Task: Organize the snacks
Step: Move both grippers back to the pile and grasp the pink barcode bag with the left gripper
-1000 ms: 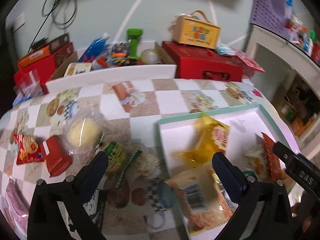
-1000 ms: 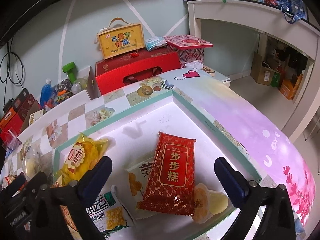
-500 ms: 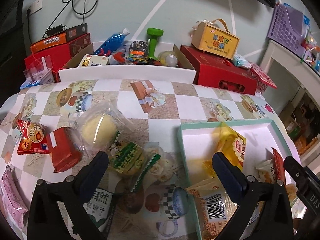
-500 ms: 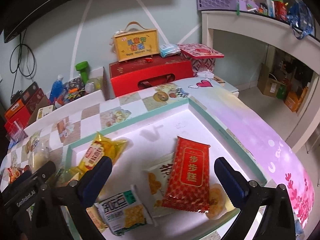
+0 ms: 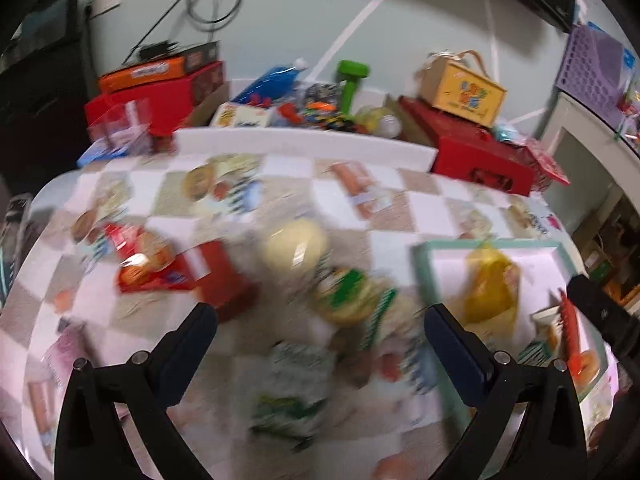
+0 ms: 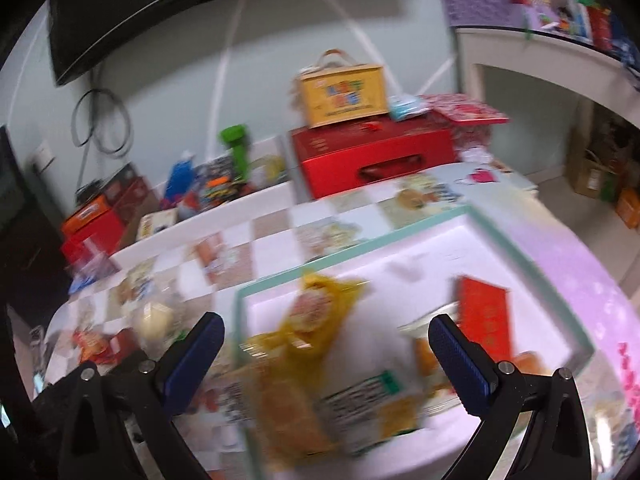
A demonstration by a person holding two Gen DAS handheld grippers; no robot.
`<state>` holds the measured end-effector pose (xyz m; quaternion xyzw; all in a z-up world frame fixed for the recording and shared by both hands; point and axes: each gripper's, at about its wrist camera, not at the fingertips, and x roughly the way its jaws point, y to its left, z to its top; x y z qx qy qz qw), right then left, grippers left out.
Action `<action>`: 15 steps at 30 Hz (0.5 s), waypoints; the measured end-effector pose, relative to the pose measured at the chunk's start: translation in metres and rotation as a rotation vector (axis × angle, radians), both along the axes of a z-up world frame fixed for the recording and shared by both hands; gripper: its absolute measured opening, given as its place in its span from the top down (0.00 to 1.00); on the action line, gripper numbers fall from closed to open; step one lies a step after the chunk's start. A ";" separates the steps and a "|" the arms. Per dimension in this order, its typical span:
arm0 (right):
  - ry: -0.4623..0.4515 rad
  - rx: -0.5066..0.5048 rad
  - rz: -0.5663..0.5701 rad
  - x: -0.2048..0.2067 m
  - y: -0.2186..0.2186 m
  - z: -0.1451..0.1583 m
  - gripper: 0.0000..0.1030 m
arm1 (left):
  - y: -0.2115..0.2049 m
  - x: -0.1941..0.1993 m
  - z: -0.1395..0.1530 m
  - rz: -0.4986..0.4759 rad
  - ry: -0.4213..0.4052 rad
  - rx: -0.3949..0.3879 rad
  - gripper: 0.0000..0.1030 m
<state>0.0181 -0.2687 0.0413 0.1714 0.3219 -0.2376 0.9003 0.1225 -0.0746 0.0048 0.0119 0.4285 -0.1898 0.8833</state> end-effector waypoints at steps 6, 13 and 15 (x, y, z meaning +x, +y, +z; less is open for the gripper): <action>0.009 0.017 0.099 0.018 0.039 -0.006 0.00 | 0.051 0.008 -0.010 0.110 0.061 -0.008 0.00; 0.030 0.024 0.175 0.035 0.072 -0.011 0.00 | 0.106 0.013 -0.013 0.242 0.091 -0.045 0.00; 0.037 0.032 0.192 0.039 0.079 -0.013 0.00 | 0.119 0.013 -0.017 0.275 0.096 -0.025 0.00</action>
